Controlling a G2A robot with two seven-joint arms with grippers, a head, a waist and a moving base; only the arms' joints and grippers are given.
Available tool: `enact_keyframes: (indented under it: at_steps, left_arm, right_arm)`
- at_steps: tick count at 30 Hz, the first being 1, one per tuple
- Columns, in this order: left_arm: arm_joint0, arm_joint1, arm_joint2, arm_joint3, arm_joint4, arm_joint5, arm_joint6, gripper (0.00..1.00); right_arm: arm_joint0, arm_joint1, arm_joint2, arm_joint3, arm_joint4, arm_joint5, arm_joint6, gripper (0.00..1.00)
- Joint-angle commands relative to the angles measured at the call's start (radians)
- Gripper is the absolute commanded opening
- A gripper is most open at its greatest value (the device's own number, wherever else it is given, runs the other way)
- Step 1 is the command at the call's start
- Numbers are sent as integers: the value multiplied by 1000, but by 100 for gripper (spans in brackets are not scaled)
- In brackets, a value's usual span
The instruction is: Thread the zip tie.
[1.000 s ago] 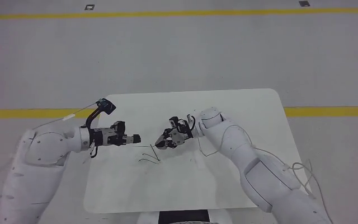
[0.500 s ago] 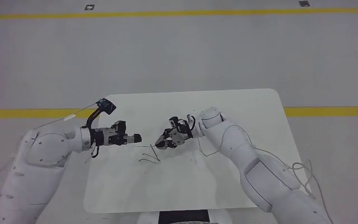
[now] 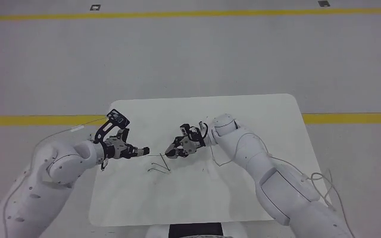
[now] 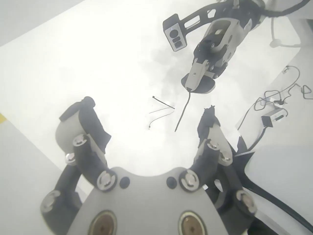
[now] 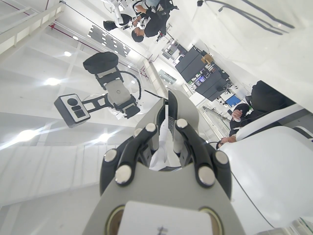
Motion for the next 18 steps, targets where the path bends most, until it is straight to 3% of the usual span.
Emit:
enact_keyframes:
  at_steps: [1, 8, 16, 18]
  left_arm:
    - [3, 28, 27, -2, 6, 0, 51, 100]
    - [-8, 135, 129, 1, 6, 0, 217, 100]
    - [-9, 134, 130, -1, 9, 0, 219, 100]
    - [-15, 134, 133, 6, 50, 0, 229, 100]
  right_arm:
    - [0, 0, 0, 0, 0, 0, 0, 0]
    - [0, 0, 0, 0, 0, 0, 0, 0]
    - [0, 0, 0, 0, 0, 0, 0, 0]
    - [0, 0, 0, 0, 0, 0, 0, 0]
